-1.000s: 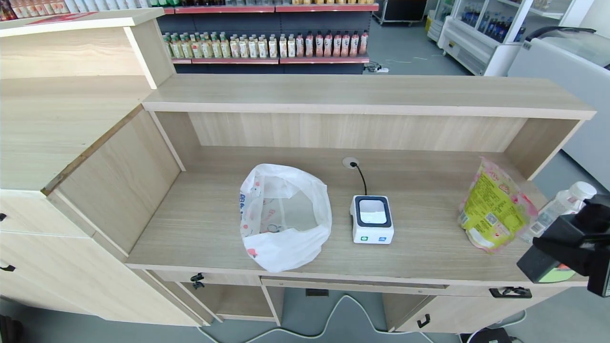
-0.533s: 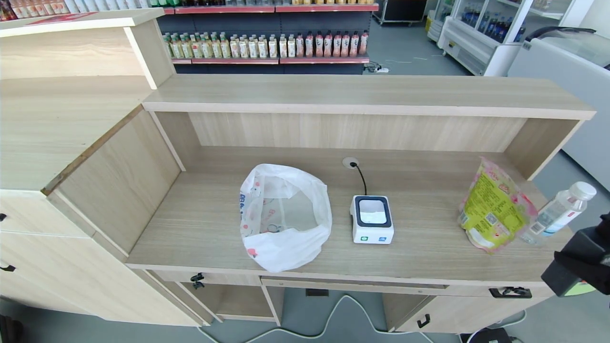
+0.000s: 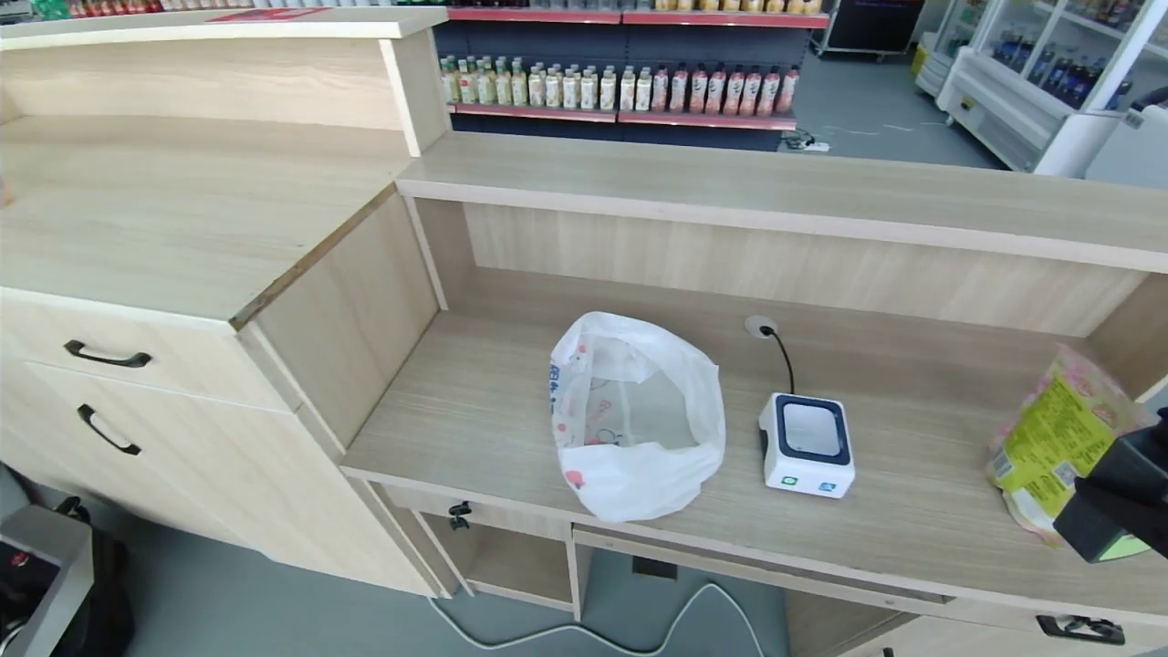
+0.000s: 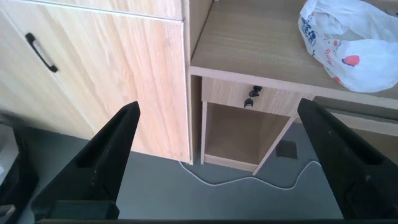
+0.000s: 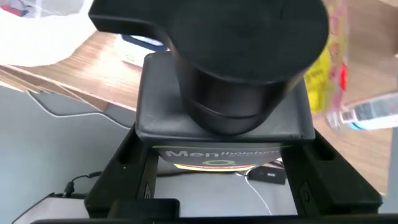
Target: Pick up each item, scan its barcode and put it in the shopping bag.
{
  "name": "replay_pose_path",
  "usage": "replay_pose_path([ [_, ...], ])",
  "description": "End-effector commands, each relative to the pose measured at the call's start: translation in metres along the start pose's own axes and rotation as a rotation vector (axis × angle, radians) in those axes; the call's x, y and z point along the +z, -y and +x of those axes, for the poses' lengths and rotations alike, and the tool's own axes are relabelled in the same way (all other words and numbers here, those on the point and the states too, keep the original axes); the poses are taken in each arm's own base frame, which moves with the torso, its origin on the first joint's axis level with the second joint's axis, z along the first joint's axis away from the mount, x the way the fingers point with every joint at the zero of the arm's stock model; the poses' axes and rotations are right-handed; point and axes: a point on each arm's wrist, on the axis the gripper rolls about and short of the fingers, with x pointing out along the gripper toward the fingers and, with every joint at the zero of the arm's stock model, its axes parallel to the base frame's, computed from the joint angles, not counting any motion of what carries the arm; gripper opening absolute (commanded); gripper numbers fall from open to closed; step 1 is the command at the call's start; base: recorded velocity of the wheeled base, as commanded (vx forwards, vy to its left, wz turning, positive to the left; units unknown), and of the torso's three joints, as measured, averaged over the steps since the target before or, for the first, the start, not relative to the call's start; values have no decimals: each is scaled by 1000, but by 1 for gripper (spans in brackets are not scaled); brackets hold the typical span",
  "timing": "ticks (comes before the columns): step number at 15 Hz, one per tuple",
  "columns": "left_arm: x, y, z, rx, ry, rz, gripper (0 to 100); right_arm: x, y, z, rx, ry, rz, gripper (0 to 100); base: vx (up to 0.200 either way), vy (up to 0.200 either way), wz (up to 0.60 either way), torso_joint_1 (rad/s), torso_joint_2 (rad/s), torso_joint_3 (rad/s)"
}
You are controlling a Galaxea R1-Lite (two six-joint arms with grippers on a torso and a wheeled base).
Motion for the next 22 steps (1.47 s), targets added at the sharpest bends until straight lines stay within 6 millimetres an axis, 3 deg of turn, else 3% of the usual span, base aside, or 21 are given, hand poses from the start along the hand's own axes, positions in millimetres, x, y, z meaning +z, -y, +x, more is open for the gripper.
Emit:
replay_pose_path([
  [1,0,0,0,1,0,0,100,2,2,6,2,-18,4,0,0,0,0,0,0,0],
  [7,0,0,0,1,0,0,100,37,28,64,-36,-89,-58,0,0,0,0,0,0,0],
  [10,0,0,0,1,0,0,100,35,38,94,-21,-164,-228,0,0,0,0,0,0,0],
  [13,0,0,0,1,0,0,100,32,41,113,9,-196,-375,0,0,0,0,0,0,0],
  [18,0,0,0,1,0,0,100,26,40,172,58,-84,-521,0,0,0,0,0,0,0],
  [22,0,0,0,1,0,0,100,20,38,183,140,-32,-581,0,0,0,0,0,0,0],
])
